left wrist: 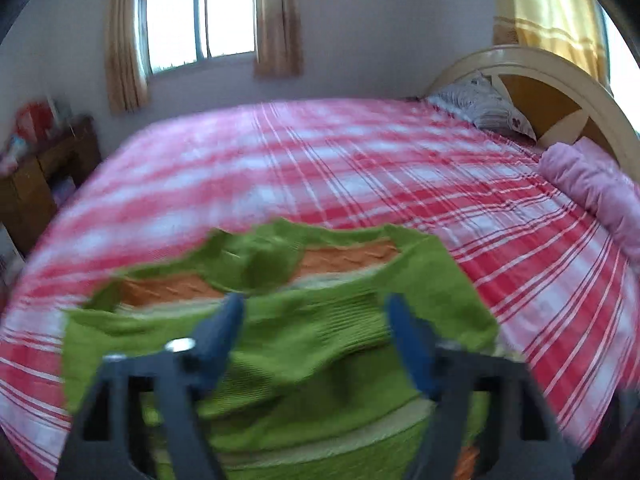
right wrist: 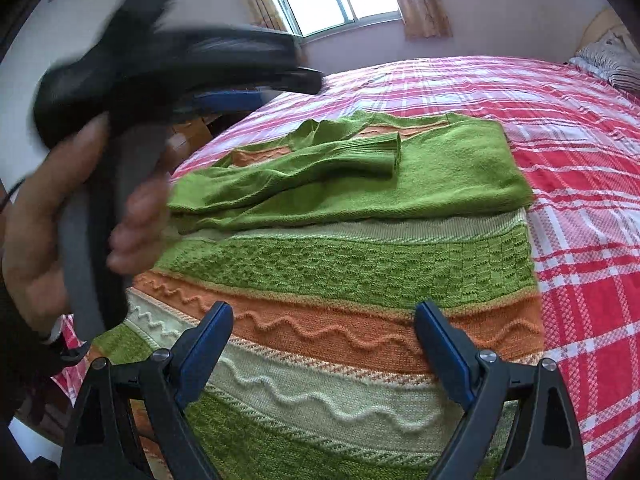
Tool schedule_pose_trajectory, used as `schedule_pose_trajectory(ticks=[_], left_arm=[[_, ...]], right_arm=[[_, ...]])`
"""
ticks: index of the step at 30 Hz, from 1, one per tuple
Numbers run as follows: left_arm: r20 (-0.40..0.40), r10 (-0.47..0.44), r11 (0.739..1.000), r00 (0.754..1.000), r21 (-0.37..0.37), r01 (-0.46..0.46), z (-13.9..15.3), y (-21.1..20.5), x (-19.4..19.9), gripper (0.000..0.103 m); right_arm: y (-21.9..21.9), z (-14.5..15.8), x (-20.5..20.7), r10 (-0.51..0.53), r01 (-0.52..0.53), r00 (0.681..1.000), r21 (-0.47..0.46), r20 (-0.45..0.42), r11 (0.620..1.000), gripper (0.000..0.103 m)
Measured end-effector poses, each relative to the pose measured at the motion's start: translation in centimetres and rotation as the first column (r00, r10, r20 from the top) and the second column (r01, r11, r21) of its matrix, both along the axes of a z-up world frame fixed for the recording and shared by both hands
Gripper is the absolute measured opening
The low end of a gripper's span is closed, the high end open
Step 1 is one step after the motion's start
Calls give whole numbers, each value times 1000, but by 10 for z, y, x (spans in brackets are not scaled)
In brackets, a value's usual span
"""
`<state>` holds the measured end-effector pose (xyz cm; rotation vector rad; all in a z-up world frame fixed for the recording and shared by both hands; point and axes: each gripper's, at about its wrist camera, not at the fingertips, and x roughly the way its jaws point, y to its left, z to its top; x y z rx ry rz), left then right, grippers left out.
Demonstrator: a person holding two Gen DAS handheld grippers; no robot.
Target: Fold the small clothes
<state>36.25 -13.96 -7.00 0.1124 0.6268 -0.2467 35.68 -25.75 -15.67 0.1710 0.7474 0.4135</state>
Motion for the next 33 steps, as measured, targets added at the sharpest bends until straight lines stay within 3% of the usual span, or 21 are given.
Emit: schedule_pose_trajectory(ticks=[4,7,10,13,15,19,24,26,28,29,30,33], left_arm=[[63,15,994,998,103,-21,-1,45,-30,95],[92,100,974,991,196,-117,-19,93,-43,99],[67,212,936,975,273,-222,-39,137,-39,99],[-5,298,917,955,281,-284,-58,172,-27,99],[-28,345,906,938,272,-325,-65,187,-17,99],[-65,398,904,915,197,-379,-71,203,2,103],[-138,397,917,908,98,-386,-79,216,12,103],[-157,392,920,907,51,-389,-80,221,9,103],[-166,401,915,901,29,-402,-85,226,6,103],[-171,414,909,894,26,-416,-85,228,7,103],[-174,448,893,877,36,-449,-86,231,7,103],[-196,506,861,840,52,-506,-91,237,9,103]], right_arm=[[1,-1,0,0,0,1000,8,5,1000,93],[2,0,1,-1,1,1000,6,1,1000,93],[-3,10,0,-21,21,1000,17,0,1000,92],[-19,41,3,-61,56,998,130,32,990,92],[-24,54,18,-82,80,997,131,7,988,92],[-33,62,67,-139,146,988,132,-61,980,68],[-17,45,114,-150,157,982,56,-115,986,63],[-8,32,133,-135,143,979,42,-151,989,54],[2,21,145,-116,121,978,19,-171,993,32],[7,16,150,-107,112,977,15,-186,994,15],[8,15,150,-106,110,978,10,-179,994,3],[15,28,137,-78,75,992,-36,-98,997,1]])
